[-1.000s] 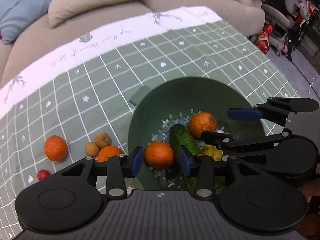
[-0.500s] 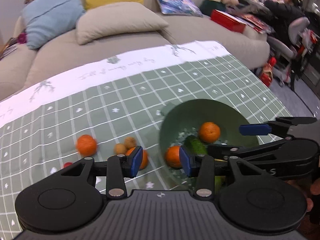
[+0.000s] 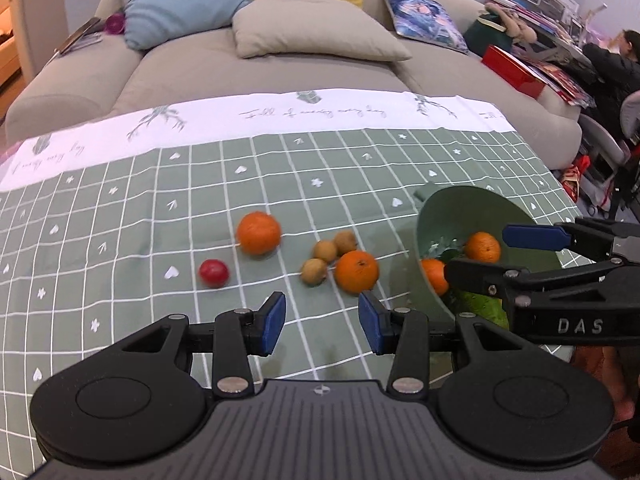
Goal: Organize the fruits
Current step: 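Grasp an orange with the left tool while the right tool grasps another orange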
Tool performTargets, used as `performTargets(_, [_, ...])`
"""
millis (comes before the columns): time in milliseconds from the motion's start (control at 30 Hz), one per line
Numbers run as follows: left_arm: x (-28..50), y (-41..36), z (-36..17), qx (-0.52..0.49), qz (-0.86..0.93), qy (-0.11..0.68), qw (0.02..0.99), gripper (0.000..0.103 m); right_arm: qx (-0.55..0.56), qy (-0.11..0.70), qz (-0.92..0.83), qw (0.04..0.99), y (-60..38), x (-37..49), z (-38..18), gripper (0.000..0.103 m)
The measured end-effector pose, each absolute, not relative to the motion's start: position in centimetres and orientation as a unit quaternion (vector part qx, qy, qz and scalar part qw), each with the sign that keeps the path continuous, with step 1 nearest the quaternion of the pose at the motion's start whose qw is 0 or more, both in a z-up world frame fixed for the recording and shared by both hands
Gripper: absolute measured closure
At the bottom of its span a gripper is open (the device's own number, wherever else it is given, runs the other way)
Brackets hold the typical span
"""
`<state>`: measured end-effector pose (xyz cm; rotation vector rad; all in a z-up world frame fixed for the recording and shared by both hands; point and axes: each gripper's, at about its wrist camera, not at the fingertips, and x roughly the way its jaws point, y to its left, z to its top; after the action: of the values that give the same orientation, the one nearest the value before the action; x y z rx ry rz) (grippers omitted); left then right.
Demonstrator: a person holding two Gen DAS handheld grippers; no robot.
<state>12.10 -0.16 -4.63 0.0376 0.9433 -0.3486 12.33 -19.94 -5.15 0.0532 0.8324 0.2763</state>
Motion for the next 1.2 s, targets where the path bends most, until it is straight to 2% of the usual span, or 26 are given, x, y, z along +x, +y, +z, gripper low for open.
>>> performTargets(133, [12.5, 1.1, -4.8, 0.011, -0.165, 0.45, 0.878, 0.053, -0.012, 0.411, 0.181, 0.893, -18.1, 13.4, -5.3, 0.032])
performTargets(400, [14.0, 2.0, -5.5, 0.025, -0.171, 0.449, 0.877, 0.053, -0.112, 0.439, 0.247, 0.857, -15.2, 17.3, -6.5, 0.056])
performTargets(800, [17.0, 2.7, -7.8, 0.032, -0.183, 0.472, 0.862, 0.053, -0.215, 0.545, 0.29, 0.756, -12.6, 23.6, -11.4, 0.057])
performTargets(967, [18.3, 2.6, -8.5, 0.036, -0.192, 0.472, 0.86, 0.053, -0.235, 0.566, 0.29, 0.735, -11.9, 25.0, -12.9, 0.057])
performTargets(1067, [19.6, 2.7, -9.1, 0.03, -0.189, 0.479, 0.857, 0.053, -0.239, 0.575, 0.29, 0.727, -11.7, 25.5, -13.7, 0.062])
performTargets(1200, [21.4, 2.6, -10.1, 0.009, -0.185, 0.488, 0.853, 0.047, -0.23, 0.58, 0.292, 0.725, -12.1, 25.9, -14.0, 0.064])
